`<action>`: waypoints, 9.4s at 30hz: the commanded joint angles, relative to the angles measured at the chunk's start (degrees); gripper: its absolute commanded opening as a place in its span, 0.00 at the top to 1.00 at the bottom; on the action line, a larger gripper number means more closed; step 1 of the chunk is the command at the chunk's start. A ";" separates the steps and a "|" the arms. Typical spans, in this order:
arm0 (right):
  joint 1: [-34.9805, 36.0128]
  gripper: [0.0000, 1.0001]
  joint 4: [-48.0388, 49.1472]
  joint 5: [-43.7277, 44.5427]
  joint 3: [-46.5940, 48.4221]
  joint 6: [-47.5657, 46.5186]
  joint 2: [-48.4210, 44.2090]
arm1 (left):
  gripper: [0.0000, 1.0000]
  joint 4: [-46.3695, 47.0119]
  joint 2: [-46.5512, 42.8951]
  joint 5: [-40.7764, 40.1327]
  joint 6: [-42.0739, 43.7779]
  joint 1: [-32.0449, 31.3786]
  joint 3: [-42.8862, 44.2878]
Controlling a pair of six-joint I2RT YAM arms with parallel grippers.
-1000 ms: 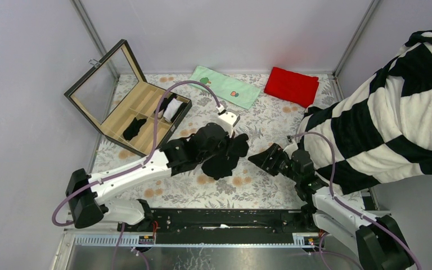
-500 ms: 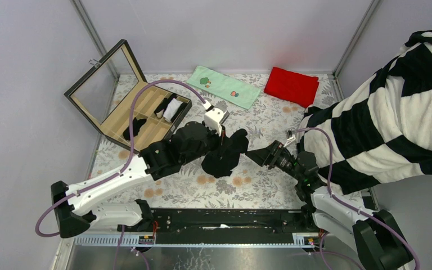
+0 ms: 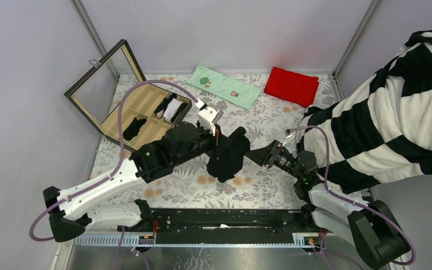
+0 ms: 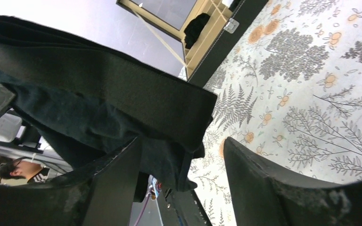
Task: Roll the underwear
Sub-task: Flatten out the underwear at the center of the board.
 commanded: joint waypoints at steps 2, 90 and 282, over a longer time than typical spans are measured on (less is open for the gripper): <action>-0.19 0.35 6.30 -1.42 2.54 0.81 -1.08 | 1.00 3.48 -1.52 0.85 -0.27 -0.33 -0.01; 31.82 0.36 -81.46 31.17 36.85 -70.64 7.52 | 0.15 11.54 -6.62 10.84 -26.85 25.52 -40.11; 0.08 0.34 -79.31 39.77 40.12 -30.11 16.60 | 0.31 16.61 16.20 3.45 -15.79 26.30 -24.17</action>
